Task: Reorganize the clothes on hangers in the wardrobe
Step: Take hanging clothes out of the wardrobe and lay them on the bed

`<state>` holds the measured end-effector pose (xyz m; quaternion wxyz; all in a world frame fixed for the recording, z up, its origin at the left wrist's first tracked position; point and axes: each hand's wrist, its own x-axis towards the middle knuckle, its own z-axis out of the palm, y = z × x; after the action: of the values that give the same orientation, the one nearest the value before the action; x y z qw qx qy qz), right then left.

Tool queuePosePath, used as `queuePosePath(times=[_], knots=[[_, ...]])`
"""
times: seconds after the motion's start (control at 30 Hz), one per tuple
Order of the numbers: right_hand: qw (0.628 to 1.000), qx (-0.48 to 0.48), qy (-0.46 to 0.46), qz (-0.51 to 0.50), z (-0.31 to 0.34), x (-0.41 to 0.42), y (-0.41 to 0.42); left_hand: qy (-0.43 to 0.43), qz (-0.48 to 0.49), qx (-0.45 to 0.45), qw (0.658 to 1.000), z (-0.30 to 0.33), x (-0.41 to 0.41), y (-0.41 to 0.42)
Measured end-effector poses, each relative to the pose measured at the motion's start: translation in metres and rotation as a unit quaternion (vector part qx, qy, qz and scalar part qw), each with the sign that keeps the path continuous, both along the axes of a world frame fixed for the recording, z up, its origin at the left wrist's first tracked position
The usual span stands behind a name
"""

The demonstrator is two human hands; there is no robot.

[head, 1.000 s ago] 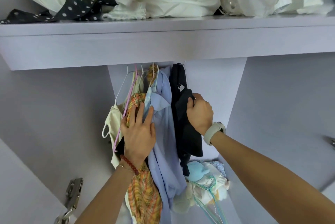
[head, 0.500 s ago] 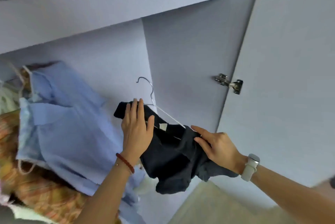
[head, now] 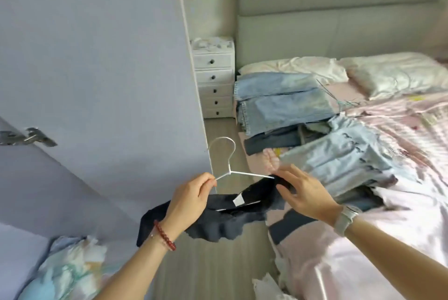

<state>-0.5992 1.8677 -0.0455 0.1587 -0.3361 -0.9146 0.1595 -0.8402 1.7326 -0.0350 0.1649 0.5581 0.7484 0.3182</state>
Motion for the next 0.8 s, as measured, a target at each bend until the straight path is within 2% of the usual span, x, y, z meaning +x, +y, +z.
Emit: queuePosePath(times=[0.17,0.27,0.37,0.47,0.53,0.7,0.8], knots=[[0.984,0.013,0.032,-0.175,-0.017,0.101,0.043,0.019,-0.126,0.047,0.991,0.01,0.098,0.123],[0.966,0.051,0.044,-0.251,-0.019,0.126,0.06,0.064,-0.136,0.099,0.984,0.019,0.128,0.177],[0.926,0.045,0.091,-0.364,-0.019,0.134,0.092,0.098,-0.141,0.169,0.971,0.025,0.155,0.243],[0.874,0.013,0.131,-0.467,-0.024,0.142,0.132,0.113,-0.132,0.181,0.968,0.021,0.176,0.305],[0.84,-0.007,0.152,-0.521,-0.026,0.151,0.165,0.123,-0.17,0.153,0.966,0.009,0.187,0.338],[0.757,-0.081,0.175,-0.624,-0.041,0.185,0.254,0.153,-0.267,-0.029,0.951,-0.048,0.193,0.403],[0.739,-0.106,0.157,-0.646,-0.063,0.211,0.3,0.166,-0.296,-0.119,0.933,-0.082,0.208,0.438]])
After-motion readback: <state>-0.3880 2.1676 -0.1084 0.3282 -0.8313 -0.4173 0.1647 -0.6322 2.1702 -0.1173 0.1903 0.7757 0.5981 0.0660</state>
